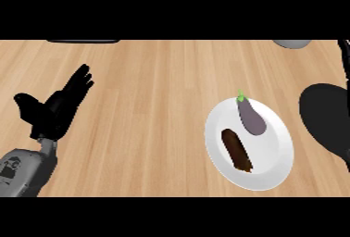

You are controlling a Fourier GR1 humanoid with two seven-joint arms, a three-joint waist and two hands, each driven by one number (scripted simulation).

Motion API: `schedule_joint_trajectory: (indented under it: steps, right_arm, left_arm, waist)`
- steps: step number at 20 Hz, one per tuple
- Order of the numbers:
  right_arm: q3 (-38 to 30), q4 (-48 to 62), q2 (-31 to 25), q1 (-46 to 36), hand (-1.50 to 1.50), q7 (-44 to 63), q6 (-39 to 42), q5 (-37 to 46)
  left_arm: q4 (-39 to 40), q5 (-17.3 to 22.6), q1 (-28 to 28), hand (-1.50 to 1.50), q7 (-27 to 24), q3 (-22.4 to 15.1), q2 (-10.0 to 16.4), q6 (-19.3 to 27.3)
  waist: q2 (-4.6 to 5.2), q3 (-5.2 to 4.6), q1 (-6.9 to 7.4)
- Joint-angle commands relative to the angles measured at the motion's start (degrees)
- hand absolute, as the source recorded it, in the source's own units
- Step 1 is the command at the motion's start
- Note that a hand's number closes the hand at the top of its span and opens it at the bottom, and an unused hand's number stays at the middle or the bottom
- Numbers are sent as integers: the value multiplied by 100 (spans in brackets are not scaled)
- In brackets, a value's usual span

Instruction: Pick the sweet potato from the plate and place it in the pan

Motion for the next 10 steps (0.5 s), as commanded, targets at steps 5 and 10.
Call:
schedule_joint_trajectory:
  steps: [5, 10]
  right_arm:
    - [1645, -414, 96, 855, 150, 965, -246, 1431]
    - [2228, -662, -304, 1569, -150, 324, -1488, 3835]
  left_arm:
    - [485, 255, 1251, 0, -106, 204, -921, 881]
    - [553, 429, 1494, 0, -93, 328, -1195, 1106]
  waist:
    - [-30, 146, 156]
    - [-127, 149, -147]
